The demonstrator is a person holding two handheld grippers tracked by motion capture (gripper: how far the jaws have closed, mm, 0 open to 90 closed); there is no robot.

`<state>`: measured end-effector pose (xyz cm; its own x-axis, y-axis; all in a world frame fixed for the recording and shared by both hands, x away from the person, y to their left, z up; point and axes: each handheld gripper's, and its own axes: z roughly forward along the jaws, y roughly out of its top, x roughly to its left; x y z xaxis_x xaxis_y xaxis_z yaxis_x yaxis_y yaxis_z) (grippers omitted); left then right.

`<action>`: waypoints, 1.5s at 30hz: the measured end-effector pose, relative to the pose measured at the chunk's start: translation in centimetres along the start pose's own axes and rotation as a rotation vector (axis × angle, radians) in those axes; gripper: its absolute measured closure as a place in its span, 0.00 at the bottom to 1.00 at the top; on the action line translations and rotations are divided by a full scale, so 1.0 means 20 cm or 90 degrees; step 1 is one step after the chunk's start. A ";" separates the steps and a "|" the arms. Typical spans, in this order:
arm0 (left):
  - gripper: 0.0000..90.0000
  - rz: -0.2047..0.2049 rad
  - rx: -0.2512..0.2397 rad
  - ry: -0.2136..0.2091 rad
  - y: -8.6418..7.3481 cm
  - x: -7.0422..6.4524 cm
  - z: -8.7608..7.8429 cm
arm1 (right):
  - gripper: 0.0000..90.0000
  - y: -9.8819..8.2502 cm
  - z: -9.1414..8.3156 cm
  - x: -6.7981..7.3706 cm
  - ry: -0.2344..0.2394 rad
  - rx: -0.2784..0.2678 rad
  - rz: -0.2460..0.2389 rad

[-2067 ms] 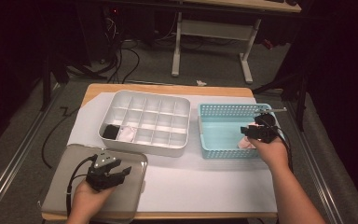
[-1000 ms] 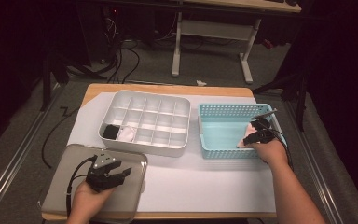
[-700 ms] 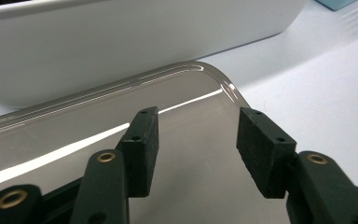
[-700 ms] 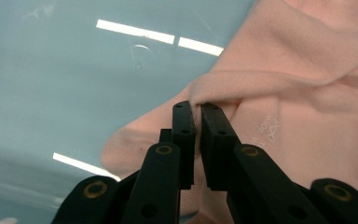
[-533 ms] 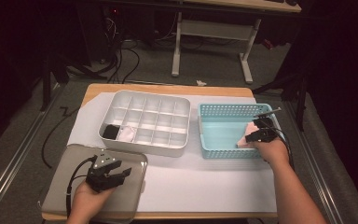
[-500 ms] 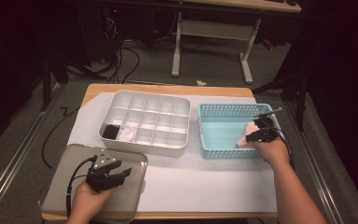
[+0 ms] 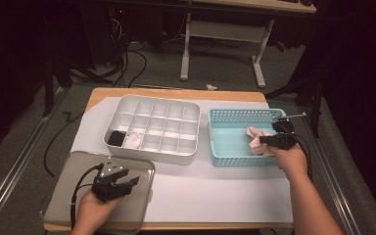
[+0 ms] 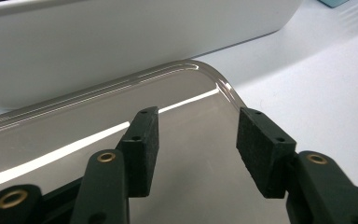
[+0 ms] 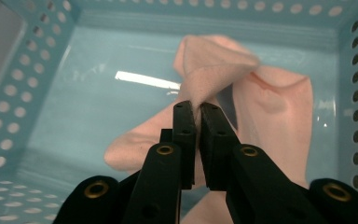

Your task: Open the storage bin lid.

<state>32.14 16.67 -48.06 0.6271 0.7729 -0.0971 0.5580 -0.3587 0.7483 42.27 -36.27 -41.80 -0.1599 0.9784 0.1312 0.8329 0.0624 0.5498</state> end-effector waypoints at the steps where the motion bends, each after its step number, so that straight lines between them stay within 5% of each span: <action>1: 0.55 0.000 0.001 -0.001 0.00 0.00 0.00 | 0.95 0.00 -0.01 0.01 0.002 -0.008 0.001; 12: 0.55 0.002 0.005 -0.002 0.00 -0.01 0.01 | 0.95 0.01 -0.13 0.12 0.013 -0.060 -0.042; 28: 0.55 0.003 0.009 -0.006 0.00 -0.02 0.02 | 0.95 -0.09 -0.32 0.40 0.089 -0.138 -0.116; 37: 0.55 0.002 0.012 -0.007 -0.01 -0.02 0.03 | 0.95 -0.22 -0.34 0.62 0.153 -0.143 -0.164; 45: 0.55 0.001 0.013 -0.006 -0.01 -0.02 0.03 | 0.95 -0.35 -0.30 0.74 0.201 -0.125 -0.195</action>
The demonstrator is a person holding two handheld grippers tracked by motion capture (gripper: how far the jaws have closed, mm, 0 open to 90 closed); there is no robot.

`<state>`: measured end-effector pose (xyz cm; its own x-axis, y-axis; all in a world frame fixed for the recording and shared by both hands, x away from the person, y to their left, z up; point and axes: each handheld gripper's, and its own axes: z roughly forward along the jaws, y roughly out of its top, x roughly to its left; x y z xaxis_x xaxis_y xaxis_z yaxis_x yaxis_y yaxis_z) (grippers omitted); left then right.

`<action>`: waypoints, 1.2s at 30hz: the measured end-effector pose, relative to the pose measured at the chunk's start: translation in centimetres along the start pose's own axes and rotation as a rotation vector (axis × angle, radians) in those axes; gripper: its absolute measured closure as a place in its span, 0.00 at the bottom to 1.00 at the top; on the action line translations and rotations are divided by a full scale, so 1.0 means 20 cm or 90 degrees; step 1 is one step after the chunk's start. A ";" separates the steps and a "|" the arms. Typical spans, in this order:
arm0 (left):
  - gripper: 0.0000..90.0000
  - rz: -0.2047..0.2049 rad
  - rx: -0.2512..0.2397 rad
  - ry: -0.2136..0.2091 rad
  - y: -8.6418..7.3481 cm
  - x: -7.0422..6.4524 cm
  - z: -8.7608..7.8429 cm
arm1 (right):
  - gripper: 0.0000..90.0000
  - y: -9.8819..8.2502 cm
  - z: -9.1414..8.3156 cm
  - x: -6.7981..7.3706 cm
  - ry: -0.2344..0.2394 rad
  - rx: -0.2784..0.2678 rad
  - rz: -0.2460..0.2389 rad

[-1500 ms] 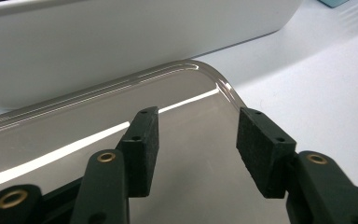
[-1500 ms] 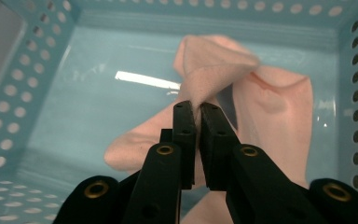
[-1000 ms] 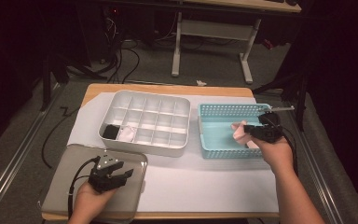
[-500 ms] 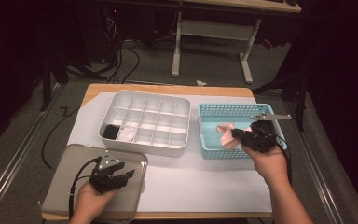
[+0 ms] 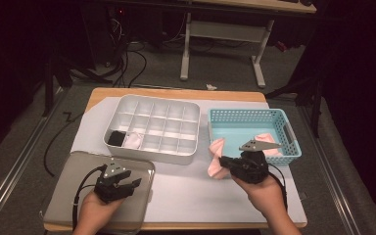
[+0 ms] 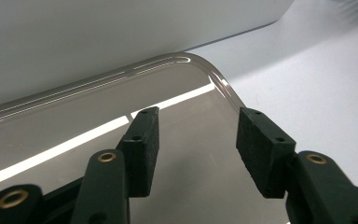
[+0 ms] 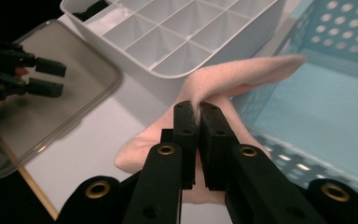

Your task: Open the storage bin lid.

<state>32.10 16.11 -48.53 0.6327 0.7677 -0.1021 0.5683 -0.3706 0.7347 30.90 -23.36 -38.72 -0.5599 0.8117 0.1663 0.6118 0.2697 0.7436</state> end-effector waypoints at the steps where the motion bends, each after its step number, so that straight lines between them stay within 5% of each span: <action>1: 0.55 0.000 0.000 0.000 0.00 0.00 0.00 | 0.95 -0.01 0.01 0.01 0.005 0.007 -0.001; 19: 0.55 0.002 0.003 0.001 0.00 0.00 0.00 | 0.95 -0.29 0.31 0.03 0.060 0.093 0.032; 36: 0.55 0.004 0.009 0.000 -0.01 0.00 0.01 | 0.94 -0.41 0.37 -0.02 0.039 0.115 0.040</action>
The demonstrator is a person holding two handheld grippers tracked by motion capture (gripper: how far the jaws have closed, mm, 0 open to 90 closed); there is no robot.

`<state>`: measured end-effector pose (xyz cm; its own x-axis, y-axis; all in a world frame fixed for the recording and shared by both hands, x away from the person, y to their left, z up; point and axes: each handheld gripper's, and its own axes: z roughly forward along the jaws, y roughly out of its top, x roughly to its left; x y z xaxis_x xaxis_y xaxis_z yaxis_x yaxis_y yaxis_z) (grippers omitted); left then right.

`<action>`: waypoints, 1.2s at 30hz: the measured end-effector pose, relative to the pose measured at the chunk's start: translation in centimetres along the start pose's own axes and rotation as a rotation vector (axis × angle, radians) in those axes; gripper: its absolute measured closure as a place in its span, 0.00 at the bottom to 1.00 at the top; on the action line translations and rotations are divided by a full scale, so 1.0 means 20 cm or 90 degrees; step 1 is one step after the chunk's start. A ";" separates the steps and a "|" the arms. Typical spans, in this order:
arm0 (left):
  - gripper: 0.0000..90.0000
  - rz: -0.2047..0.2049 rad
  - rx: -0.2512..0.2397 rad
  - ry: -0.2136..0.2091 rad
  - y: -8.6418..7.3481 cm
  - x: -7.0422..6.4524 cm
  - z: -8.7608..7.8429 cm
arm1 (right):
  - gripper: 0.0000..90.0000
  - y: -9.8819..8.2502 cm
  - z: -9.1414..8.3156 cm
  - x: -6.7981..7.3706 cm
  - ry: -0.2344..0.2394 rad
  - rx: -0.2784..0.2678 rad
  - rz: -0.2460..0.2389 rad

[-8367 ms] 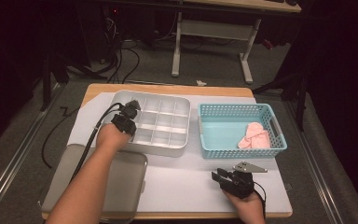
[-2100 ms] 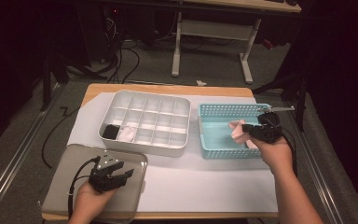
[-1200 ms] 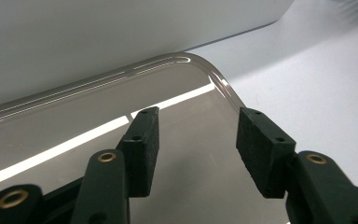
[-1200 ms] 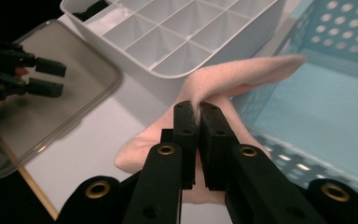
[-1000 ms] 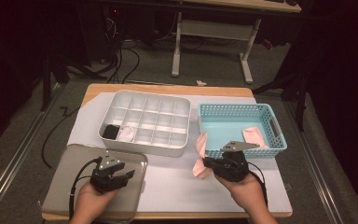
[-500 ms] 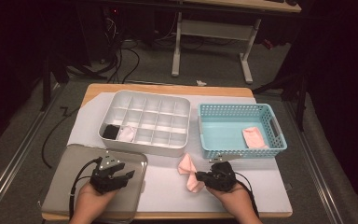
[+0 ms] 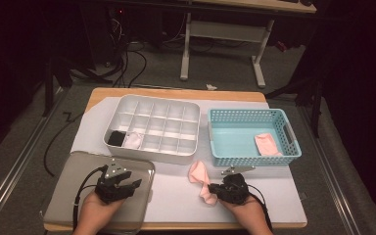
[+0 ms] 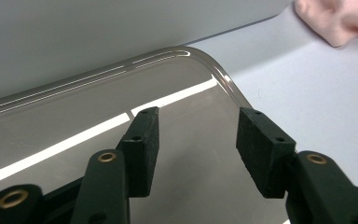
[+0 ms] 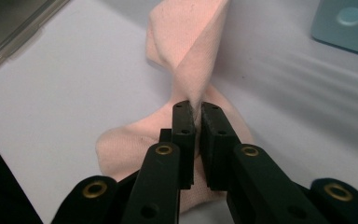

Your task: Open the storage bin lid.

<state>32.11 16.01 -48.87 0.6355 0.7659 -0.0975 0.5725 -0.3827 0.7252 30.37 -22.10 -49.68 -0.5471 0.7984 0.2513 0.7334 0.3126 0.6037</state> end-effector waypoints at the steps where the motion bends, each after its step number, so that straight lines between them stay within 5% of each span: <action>1: 0.55 0.000 0.000 0.000 0.00 0.00 0.00 | 0.94 0.00 0.00 0.00 -0.003 0.000 -0.004; 15: 0.55 -0.001 0.001 0.002 0.00 0.01 0.00 | 0.77 0.03 -0.05 -0.01 -0.003 -0.021 0.003; 36: 0.55 -0.001 0.006 0.005 -0.01 0.01 0.01 | 0.75 0.12 -0.27 -0.08 -0.052 -0.086 0.005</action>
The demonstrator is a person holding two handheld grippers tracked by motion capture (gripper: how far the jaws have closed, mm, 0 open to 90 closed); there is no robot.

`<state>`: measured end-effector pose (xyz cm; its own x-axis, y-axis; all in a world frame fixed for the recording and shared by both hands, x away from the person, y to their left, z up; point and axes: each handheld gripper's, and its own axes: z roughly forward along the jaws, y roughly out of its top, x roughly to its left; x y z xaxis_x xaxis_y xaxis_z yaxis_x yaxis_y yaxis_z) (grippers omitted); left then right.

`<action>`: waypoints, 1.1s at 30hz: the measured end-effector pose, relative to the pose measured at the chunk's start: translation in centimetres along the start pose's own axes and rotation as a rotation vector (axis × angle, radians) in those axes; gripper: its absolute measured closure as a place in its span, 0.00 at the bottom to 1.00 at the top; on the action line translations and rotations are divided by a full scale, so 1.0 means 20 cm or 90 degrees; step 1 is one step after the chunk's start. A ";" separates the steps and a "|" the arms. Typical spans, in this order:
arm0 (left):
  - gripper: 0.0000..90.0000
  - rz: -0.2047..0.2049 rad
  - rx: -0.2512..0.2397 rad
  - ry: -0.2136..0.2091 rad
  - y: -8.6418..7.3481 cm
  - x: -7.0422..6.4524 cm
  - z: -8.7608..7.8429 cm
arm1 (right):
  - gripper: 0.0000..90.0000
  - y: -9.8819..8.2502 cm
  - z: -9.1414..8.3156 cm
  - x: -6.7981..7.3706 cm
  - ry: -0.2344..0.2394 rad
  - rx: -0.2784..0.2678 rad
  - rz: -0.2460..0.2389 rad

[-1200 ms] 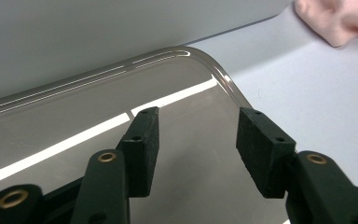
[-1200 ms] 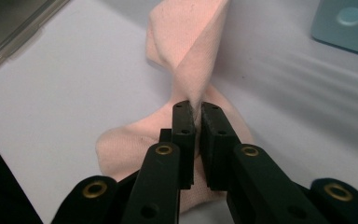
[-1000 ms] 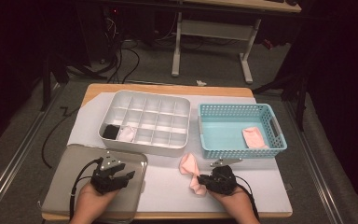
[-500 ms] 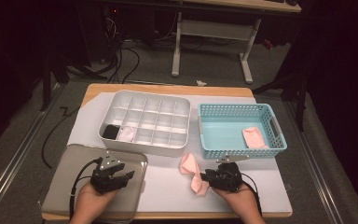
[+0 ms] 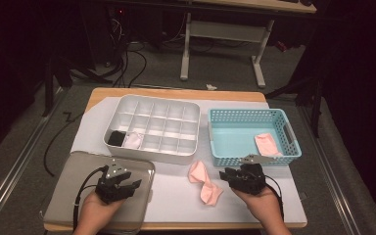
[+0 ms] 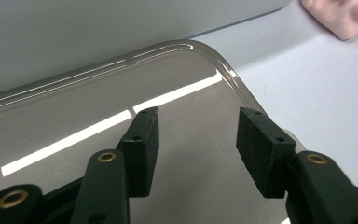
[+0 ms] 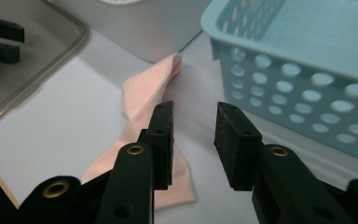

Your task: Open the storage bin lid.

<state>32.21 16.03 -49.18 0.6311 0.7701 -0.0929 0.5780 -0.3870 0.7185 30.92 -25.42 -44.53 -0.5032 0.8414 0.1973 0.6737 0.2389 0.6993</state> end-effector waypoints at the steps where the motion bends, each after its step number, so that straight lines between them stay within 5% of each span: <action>1: 0.55 0.001 0.000 -0.001 0.00 0.00 0.00 | 0.75 0.01 -0.02 0.00 -0.004 -0.002 0.001; 19: 0.55 0.001 -0.002 -0.001 0.00 0.00 -0.01 | 0.78 0.18 -0.18 -0.11 -0.053 -0.046 0.015; 33: 0.55 -0.002 0.001 -0.004 0.00 0.01 0.00 | 0.77 0.30 -0.14 -0.35 -0.131 -0.023 0.042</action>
<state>32.28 16.25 -49.17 0.6320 0.7685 -0.0995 0.5810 -0.3849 0.7171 37.02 -31.29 -39.83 -0.3344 0.9369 0.1019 0.6799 0.1650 0.7145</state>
